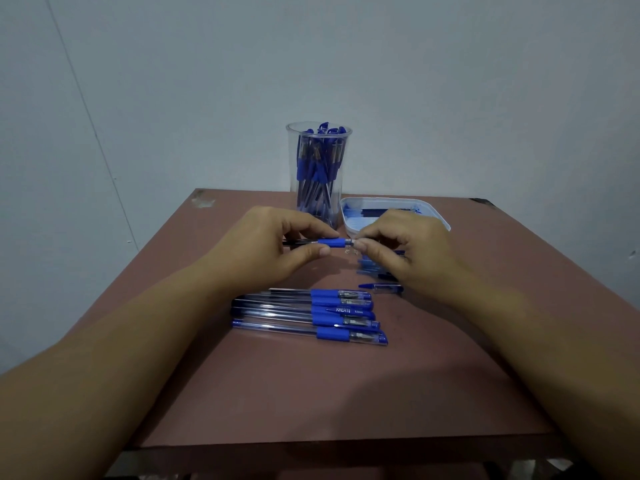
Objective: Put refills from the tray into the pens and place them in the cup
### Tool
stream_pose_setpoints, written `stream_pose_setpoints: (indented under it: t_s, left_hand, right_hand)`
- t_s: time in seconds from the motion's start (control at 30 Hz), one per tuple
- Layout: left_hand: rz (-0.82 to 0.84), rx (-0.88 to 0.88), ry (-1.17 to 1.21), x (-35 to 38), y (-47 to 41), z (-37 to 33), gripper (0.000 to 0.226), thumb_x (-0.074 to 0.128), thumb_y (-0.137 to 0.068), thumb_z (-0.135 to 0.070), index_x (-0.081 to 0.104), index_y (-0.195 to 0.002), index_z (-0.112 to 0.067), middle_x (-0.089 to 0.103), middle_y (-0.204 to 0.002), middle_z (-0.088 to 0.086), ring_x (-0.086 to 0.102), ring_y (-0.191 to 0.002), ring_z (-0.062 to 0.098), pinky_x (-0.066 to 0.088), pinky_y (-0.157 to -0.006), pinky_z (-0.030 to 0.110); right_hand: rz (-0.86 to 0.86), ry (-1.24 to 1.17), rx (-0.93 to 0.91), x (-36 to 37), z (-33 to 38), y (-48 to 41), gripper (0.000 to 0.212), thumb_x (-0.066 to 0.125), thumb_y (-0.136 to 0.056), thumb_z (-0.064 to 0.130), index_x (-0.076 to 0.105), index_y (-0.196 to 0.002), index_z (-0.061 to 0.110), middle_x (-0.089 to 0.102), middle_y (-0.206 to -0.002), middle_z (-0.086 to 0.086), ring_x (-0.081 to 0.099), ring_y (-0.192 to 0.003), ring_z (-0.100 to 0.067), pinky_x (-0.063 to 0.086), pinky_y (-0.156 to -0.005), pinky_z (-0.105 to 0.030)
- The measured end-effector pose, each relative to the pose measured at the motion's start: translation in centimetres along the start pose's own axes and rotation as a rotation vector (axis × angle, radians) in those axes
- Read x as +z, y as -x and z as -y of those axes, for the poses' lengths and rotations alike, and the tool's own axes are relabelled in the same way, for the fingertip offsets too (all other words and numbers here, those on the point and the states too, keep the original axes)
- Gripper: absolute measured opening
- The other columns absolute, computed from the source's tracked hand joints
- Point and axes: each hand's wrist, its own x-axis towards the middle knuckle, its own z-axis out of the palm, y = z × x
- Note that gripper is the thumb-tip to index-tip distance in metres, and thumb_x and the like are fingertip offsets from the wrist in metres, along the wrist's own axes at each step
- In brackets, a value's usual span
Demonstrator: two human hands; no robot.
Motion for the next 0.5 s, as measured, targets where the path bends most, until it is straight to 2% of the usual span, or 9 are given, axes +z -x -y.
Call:
stream_pose_setpoints:
  t_s: [0.1,0.17,0.23,0.33,0.4,0.5]
  left_hand:
    - [-0.010,0.004,0.005,0.09,-0.04,-0.04,0.023,0.075,-0.085,-0.027,0.073,-0.106,-0.035,0.067,-0.087,-0.030,0.067,-0.078,0.004,0.054,-0.070,0.025]
    - [-0.005,0.003,0.004,0.09,-0.04,-0.08,0.023,0.075,-0.085,-0.027,0.073,-0.106,-0.036,0.069,-0.087,-0.026,0.066,-0.077,0.004,0.054,-0.069,0.024]
    - [-0.003,-0.006,0.020,0.04,-0.01,-0.07,0.022,0.075,-0.085,-0.026,0.074,-0.105,-0.035,0.071,-0.087,-0.022,0.066,-0.077,0.004,0.053,-0.068,0.022]
    - [0.001,-0.002,0.014,0.04,0.05,-0.11,0.022,0.075,-0.085,-0.026,0.073,-0.104,-0.036,0.071,-0.086,-0.021,0.065,-0.074,0.004,0.048,-0.064,0.015]
    - [-0.002,-0.007,0.021,0.04,0.07,-0.17,0.022,0.075,-0.085,-0.026,0.073,-0.105,-0.037,0.072,-0.086,-0.019,0.065,-0.073,0.008,0.051,-0.064,0.020]
    - [0.006,-0.008,0.018,0.03,0.07,-0.25,0.023,0.074,-0.085,-0.027,0.073,-0.105,-0.036,0.071,-0.086,-0.021,0.065,-0.074,0.008,0.053,-0.066,0.025]
  right_hand:
    - [-0.017,0.020,-0.013,-0.10,0.19,-0.05,0.027,0.076,-0.083,0.028,0.066,-0.107,0.029,0.058,-0.088,0.020,0.057,-0.079,-0.004,0.044,-0.069,-0.013]
    - [-0.015,0.042,-0.027,-0.04,0.33,-0.13,0.019,0.074,-0.084,0.023,0.065,-0.100,0.029,0.055,-0.085,0.024,0.054,-0.077,0.001,0.040,-0.068,-0.009]
    - [0.001,0.032,-0.020,-0.04,0.45,-0.19,0.008,0.066,-0.089,0.031,0.068,-0.096,0.028,0.053,-0.081,0.026,0.053,-0.076,0.004,0.036,-0.068,-0.007]
    - [0.014,0.000,-0.005,-0.22,0.67,-0.04,0.011,0.062,-0.091,0.036,0.068,-0.099,0.032,0.056,-0.080,0.024,0.056,-0.077,0.002,0.037,-0.067,-0.008]
    - [0.002,-0.006,-0.009,-0.35,0.94,-0.01,0.016,0.069,-0.087,0.032,0.066,-0.103,0.031,0.058,-0.085,0.022,0.057,-0.078,-0.002,0.042,-0.068,-0.011]
    - [0.001,0.013,-0.028,-0.22,0.97,-0.11,0.020,0.073,-0.085,0.024,0.062,-0.097,0.035,0.055,-0.084,0.025,0.055,-0.076,0.001,0.042,-0.067,-0.012]
